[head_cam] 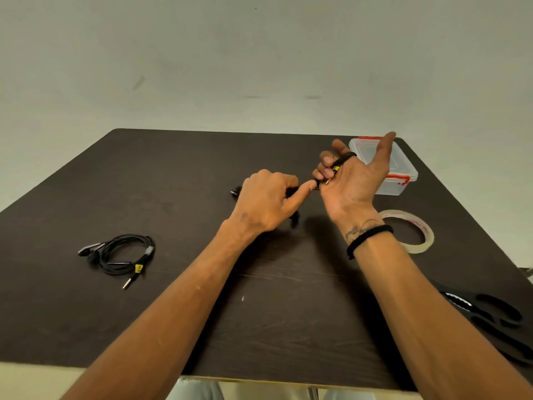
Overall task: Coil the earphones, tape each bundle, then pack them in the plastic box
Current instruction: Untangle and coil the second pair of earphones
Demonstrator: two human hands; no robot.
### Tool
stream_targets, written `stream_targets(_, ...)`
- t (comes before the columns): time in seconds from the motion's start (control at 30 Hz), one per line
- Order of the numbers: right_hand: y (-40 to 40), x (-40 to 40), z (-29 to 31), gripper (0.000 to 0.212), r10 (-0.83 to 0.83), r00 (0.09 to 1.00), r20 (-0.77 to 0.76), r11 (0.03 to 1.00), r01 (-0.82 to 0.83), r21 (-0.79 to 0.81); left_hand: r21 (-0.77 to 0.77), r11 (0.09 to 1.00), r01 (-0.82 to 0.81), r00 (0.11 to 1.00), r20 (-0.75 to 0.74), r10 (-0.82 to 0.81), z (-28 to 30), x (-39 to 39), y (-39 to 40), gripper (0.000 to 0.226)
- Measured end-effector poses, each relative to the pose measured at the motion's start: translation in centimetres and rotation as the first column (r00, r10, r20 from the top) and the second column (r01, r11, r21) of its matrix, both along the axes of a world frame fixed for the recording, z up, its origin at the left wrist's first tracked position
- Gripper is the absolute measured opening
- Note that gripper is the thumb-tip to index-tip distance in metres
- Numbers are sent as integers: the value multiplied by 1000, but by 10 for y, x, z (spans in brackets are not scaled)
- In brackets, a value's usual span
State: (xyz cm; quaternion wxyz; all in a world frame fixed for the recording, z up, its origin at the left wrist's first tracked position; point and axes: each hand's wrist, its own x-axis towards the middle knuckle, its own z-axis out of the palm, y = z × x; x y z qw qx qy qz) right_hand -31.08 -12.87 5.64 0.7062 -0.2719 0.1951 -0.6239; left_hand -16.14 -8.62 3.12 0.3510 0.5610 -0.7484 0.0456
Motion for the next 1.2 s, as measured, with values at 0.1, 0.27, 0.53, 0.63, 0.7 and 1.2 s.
stream_targets(0.1, -1, 1, -5, 87, -49, 982, -184, 998, 39, -56, -132, 990, -43, 999, -30, 40, 7, 7, 1, 62)
stream_targets(0.27, -1, 9, -12, 90, -60, 850, -523, 993, -4, -121, -318, 939, -129, 986, -141, 87, 17, 17, 1, 62)
stream_targets(0.53, 9, 29, -22, 96, 68, 524, -849, 946, -303, -111, -387, 896, -219, 887, -461, 17, 29, 35, -3, 63)
stream_targets(0.63, 17, 36, -23, 95, 92, 377, -922, 892, -442, -91, -426, 871, -244, 879, -477, 13, 31, 37, -1, 60)
stream_targets(0.7, 21, 37, -24, 95, 117, 320, -940, 865, -498, -62, -428, 861, -274, 863, -505, 23, 33, 39, 0, 59)
stream_targets(1.2, 21, 24, 1, 70, 779, 491, -389, 546, -837, 35, 107, 975, -195, 795, -564, 221, 11, 44, -11, 90)
